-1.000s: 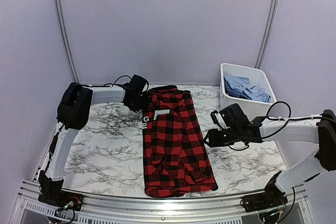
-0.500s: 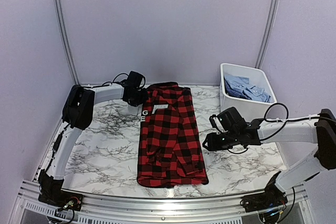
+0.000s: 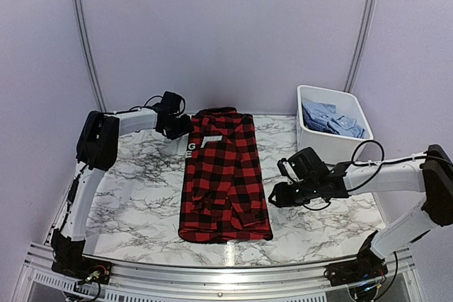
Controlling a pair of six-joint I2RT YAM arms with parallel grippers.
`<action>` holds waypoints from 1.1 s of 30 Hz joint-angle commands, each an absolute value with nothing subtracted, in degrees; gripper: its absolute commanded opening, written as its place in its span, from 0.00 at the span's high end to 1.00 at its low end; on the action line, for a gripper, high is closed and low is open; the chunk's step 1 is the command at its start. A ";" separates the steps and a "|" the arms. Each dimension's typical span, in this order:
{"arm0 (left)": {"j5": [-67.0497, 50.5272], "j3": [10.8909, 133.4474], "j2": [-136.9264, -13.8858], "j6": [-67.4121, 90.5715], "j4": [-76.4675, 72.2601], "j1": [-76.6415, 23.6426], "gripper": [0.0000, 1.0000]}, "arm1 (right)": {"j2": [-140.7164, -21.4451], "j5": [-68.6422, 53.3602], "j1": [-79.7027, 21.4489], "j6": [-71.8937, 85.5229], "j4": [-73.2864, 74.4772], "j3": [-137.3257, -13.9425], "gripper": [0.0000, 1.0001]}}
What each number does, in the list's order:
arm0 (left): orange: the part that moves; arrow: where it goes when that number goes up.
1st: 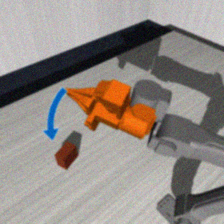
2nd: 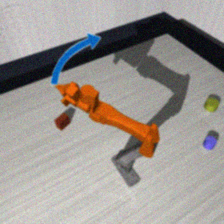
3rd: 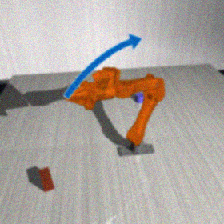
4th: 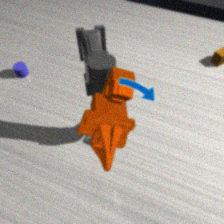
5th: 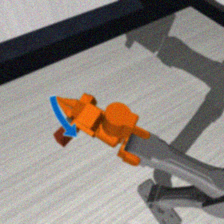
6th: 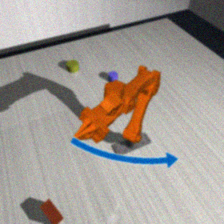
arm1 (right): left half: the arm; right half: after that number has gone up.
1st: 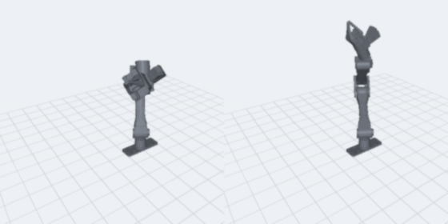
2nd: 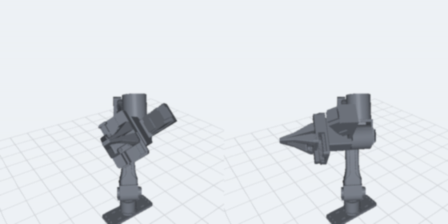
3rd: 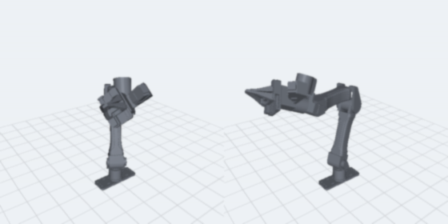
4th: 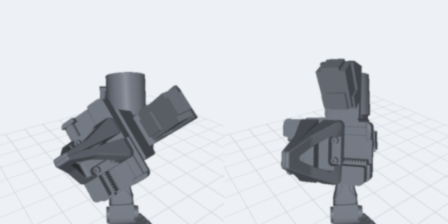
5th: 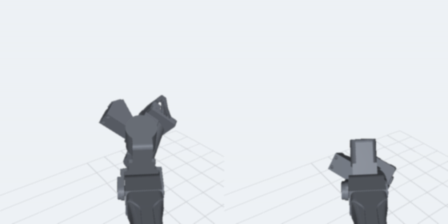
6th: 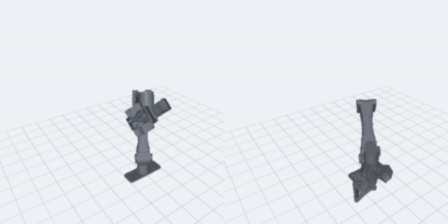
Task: Fold and stack the long sleeve shirts
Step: Move the rectangle-folded shirt to the center of the board, then pick up the rectangle-folded shirt from the center of the board.
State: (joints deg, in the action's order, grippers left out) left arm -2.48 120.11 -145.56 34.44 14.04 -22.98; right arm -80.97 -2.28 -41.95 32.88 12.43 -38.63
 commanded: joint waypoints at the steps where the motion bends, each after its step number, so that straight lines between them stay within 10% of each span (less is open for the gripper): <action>1: -2.30 110.23 -131.09 34.35 14.54 -23.67 0.42 | -77.78 -4.47 -42.80 34.89 10.39 -37.30 0.55; 15: -7.25 67.14 -102.95 42.17 5.64 -38.84 0.66 | -72.98 -12.81 -44.07 38.77 1.09 -31.31 0.66; 33: -10.64 53.71 -102.68 48.62 -2.56 -48.55 0.74 | -75.85 -16.22 -44.62 37.91 0.88 -33.91 0.68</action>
State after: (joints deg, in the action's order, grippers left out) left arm -9.37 54.00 -103.04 48.69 -0.86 -48.38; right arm -74.52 -14.87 -43.94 37.71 2.42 -31.35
